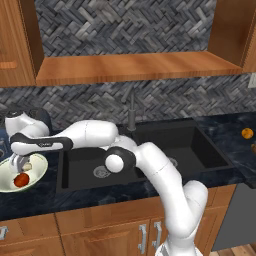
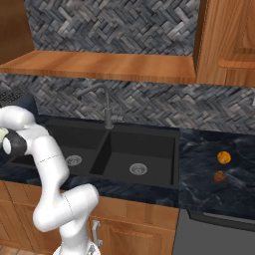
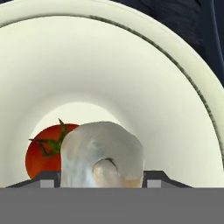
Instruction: There is a mixed pile of frozen fruits and vegetables on the counter. Locate all the frozen vegetables and place the items in a bowl on the counter. Take all the frozen fruits and defrost them in a running sink.
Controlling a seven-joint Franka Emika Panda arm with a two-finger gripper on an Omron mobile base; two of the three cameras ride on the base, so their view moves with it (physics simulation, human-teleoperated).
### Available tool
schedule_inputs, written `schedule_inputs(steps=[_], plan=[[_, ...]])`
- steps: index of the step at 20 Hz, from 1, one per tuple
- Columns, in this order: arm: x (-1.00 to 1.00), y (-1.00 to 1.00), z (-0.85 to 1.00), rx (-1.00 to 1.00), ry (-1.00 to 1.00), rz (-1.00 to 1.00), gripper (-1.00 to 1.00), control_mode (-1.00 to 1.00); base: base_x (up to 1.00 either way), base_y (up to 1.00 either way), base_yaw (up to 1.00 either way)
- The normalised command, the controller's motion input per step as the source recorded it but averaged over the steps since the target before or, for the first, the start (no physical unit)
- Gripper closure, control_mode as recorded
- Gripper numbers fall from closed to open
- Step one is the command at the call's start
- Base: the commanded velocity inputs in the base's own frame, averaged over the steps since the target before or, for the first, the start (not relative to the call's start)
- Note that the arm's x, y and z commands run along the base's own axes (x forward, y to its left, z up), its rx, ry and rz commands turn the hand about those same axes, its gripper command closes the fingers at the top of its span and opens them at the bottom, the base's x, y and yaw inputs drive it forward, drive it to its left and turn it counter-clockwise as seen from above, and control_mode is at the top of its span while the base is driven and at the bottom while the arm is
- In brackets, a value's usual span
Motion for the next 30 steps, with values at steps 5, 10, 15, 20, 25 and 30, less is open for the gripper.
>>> schedule_inputs(steps=[5,10,15,20,25,30], plan=[[0.09,0.07,-0.08,0.00,0.05,0.00,1.00,-1.00,0.00,0.00,0.00],[0.02,0.00,0.00,0.00,0.02,0.00,-1.00,-1.00,0.00,0.00,0.00],[0.00,0.00,0.03,0.00,0.00,0.00,-1.00,-1.00,0.00,0.00,0.00],[-0.05,0.01,0.30,0.00,-0.01,0.02,-1.00,-1.00,0.00,0.00,0.00],[-0.10,-0.03,0.42,-0.03,-0.02,0.02,-1.00,-1.00,0.00,0.00,0.00],[-0.19,-0.17,0.33,-0.05,-0.02,0.01,-1.00,-1.00,0.00,0.00,0.00]])
